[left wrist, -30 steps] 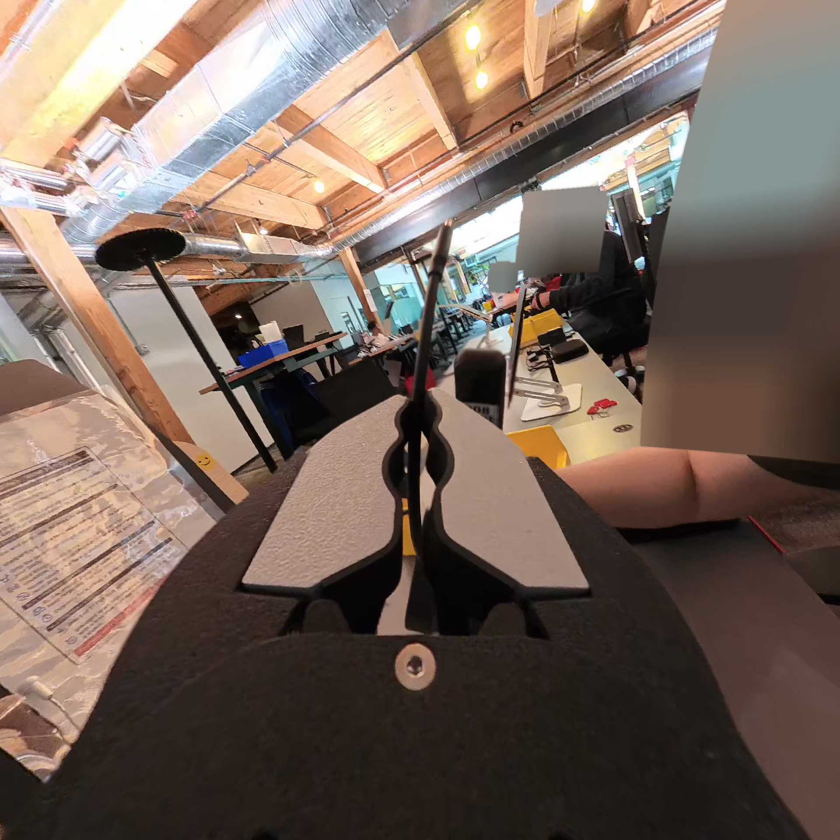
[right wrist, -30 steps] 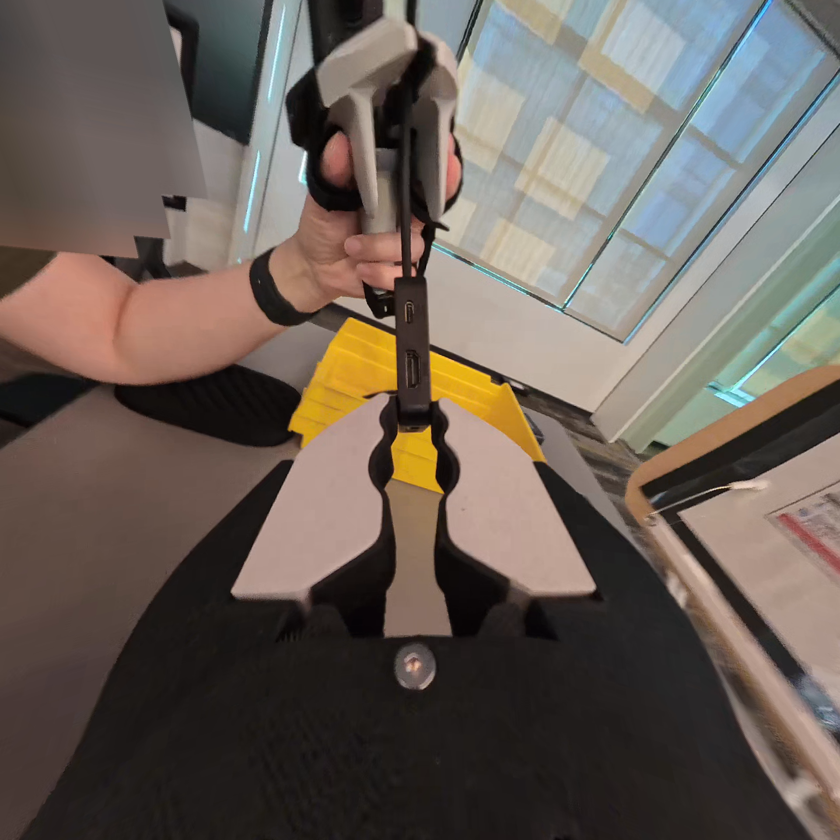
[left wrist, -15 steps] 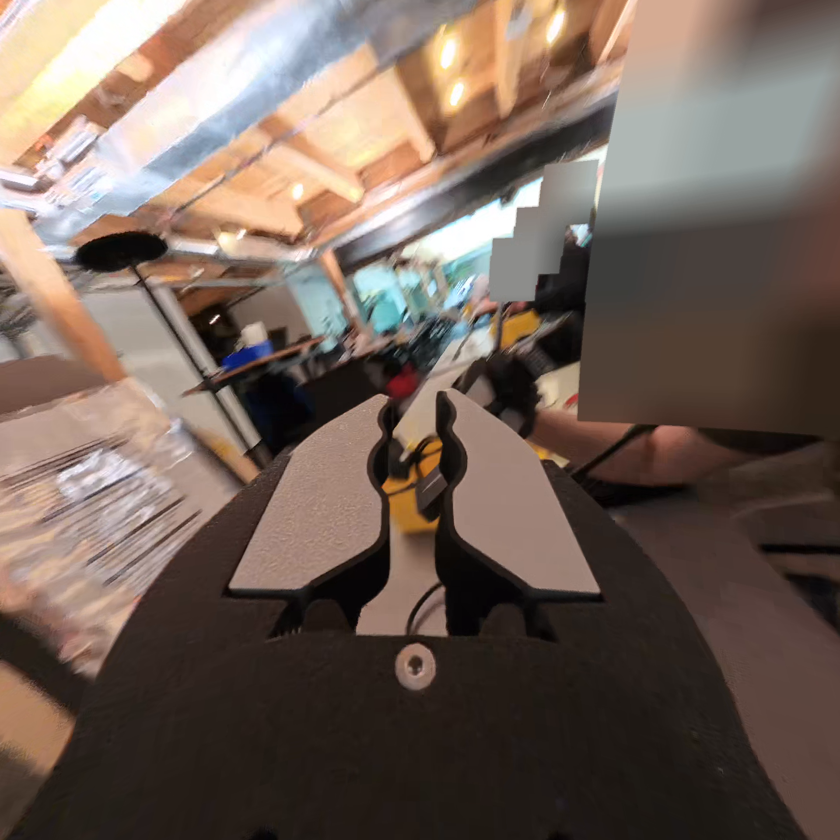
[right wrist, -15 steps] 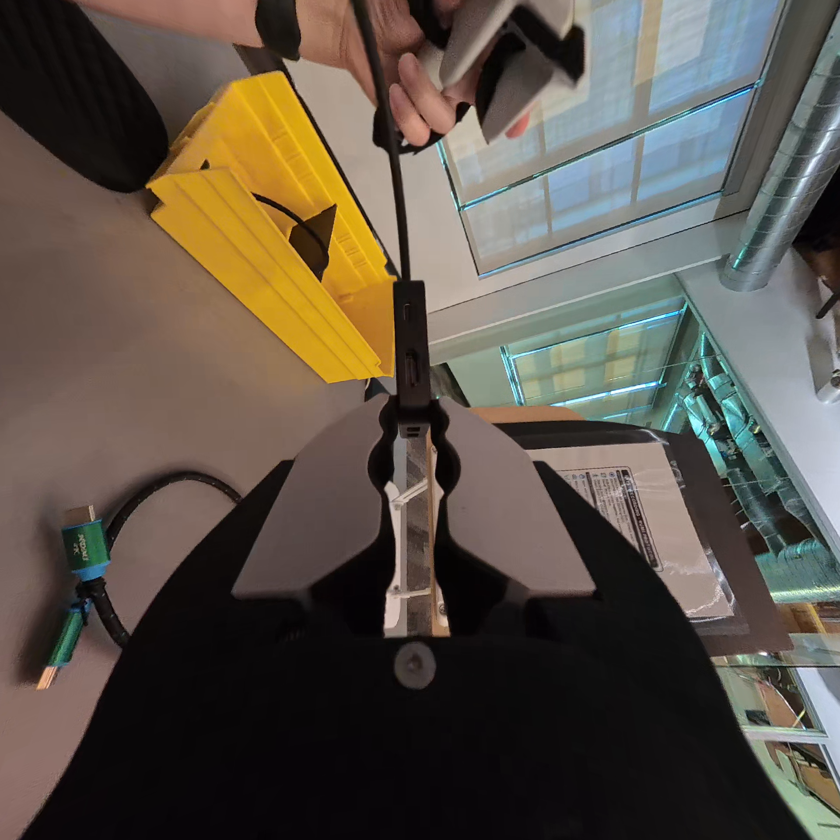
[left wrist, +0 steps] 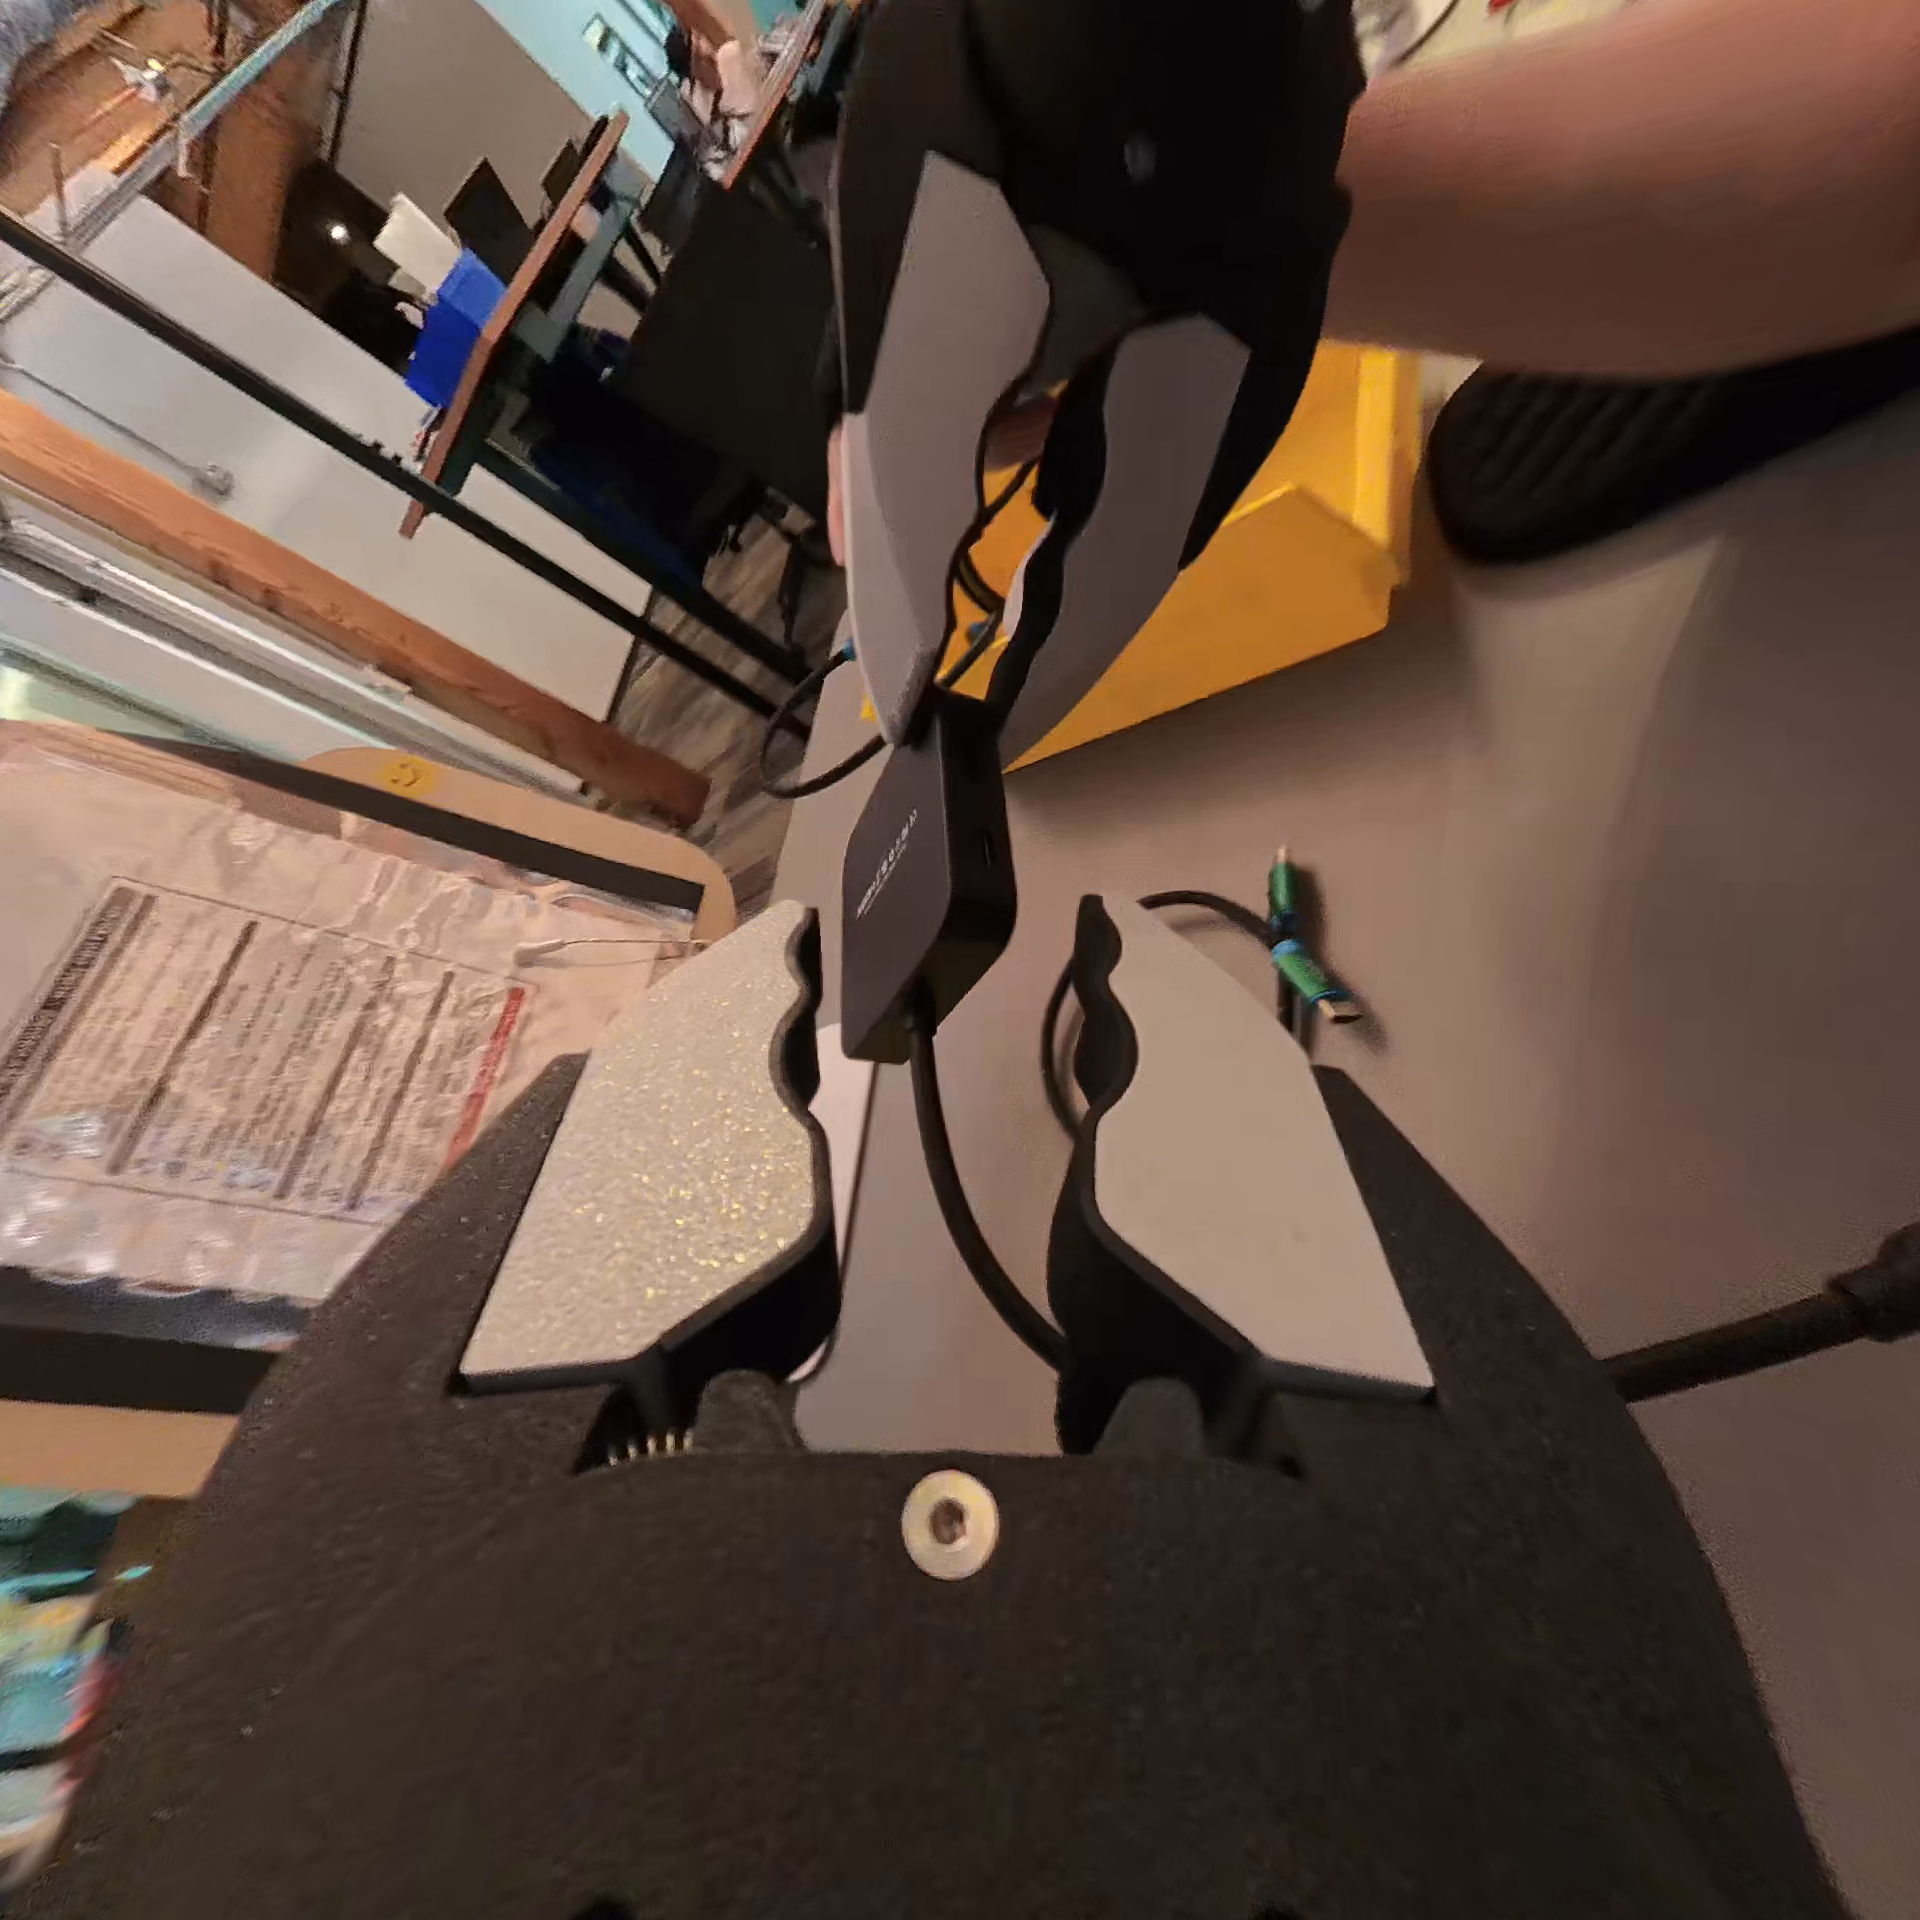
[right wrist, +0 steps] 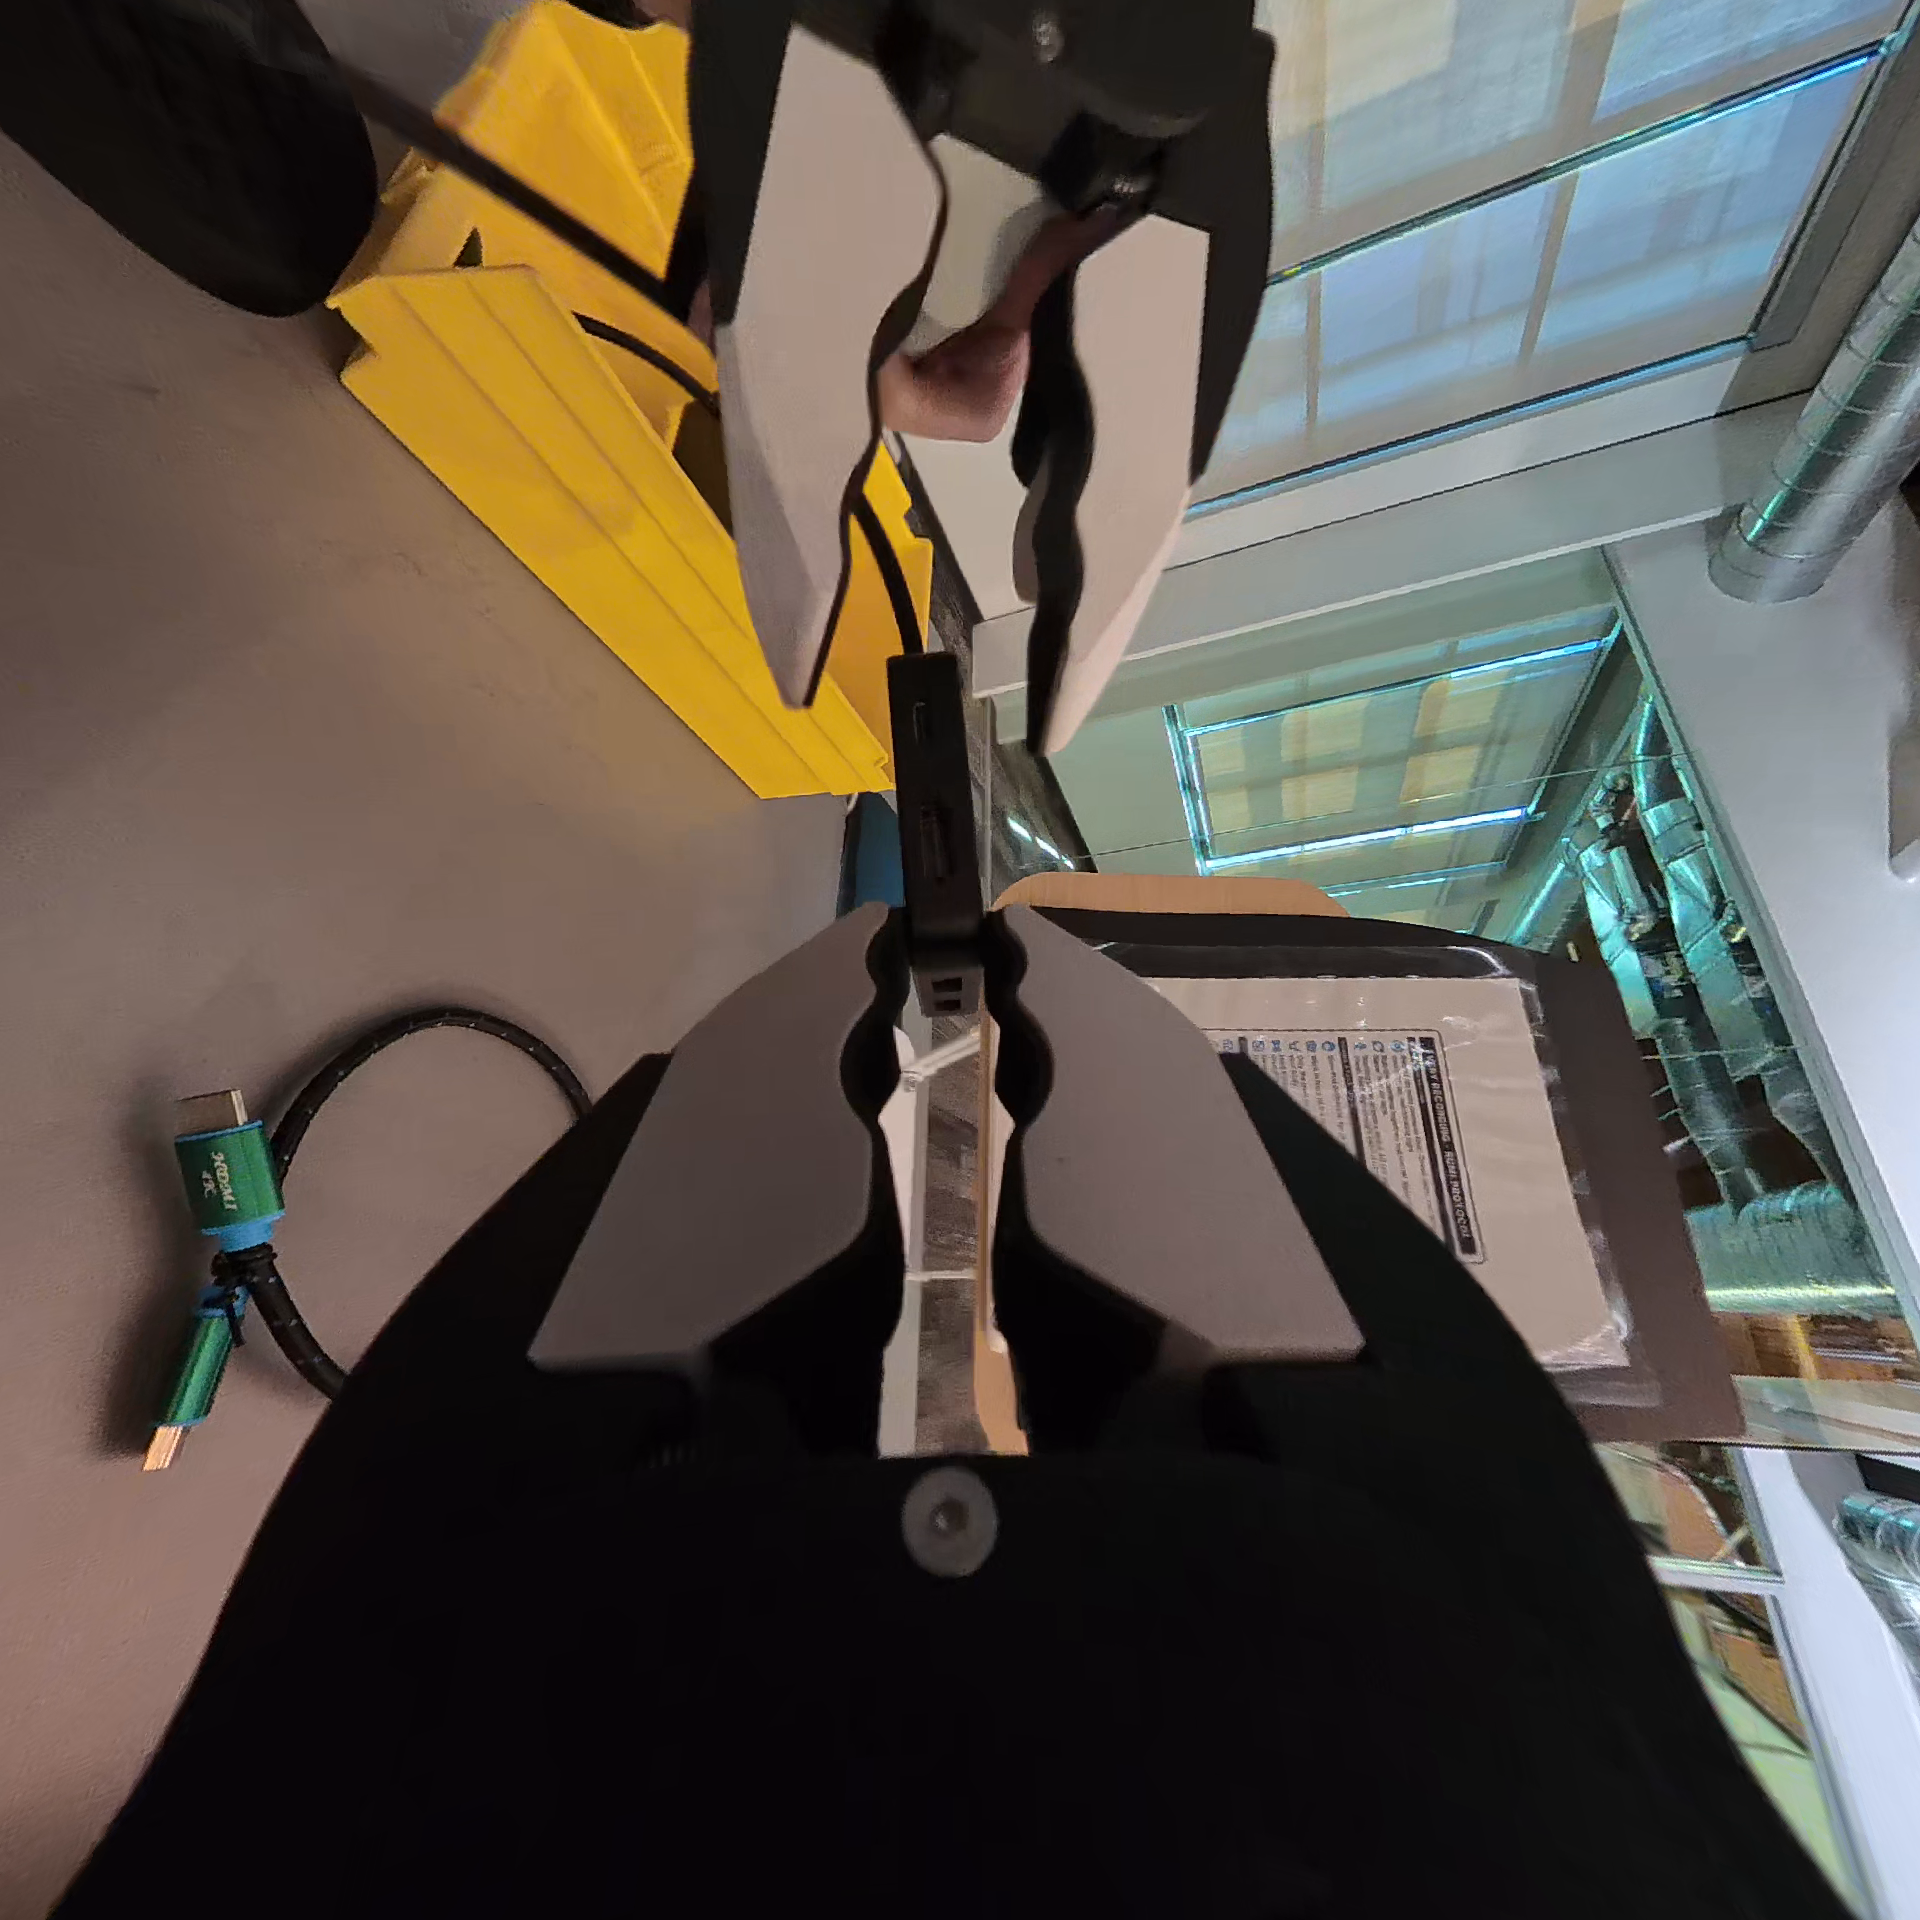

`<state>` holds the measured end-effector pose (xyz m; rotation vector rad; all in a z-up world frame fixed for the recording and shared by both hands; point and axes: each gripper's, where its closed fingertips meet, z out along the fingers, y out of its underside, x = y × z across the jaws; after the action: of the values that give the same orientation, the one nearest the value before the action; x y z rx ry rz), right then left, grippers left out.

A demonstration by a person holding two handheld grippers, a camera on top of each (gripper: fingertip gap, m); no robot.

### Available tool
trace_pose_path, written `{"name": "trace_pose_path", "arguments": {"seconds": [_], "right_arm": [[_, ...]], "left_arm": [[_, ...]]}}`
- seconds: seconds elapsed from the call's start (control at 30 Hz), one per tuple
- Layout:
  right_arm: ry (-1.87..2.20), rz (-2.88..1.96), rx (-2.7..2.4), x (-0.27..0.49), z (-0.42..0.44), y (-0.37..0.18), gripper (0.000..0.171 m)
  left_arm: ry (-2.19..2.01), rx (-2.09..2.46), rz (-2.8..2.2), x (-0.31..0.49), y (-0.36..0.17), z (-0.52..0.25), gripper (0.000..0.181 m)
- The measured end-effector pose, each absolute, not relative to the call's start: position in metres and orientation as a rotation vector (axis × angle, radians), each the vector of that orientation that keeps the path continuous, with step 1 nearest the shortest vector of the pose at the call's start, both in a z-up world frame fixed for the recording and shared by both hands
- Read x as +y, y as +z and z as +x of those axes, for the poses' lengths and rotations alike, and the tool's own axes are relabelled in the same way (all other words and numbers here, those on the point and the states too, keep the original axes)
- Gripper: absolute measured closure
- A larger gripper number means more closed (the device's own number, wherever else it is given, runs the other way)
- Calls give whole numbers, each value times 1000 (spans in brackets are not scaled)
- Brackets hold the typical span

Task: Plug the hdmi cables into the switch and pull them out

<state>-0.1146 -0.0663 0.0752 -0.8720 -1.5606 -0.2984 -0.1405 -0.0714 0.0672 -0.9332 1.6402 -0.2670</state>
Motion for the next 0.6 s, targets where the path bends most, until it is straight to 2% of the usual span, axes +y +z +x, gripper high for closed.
{"name": "trace_pose_path", "arguments": {"seconds": [0.23,0.5,0.6], "right_arm": [[-84,-879,-1527,-82,-121,86,156],[8,-832,-1550,-86,-127,80,156],[54,-838,-1540,-81,-124,77,156]], "left_arm": [[-108,1605,-845,-61,67,-136,145],[-193,1609,-756,-73,63,-124,167],[-166,1611,-776,-66,58,-121,167]]}}
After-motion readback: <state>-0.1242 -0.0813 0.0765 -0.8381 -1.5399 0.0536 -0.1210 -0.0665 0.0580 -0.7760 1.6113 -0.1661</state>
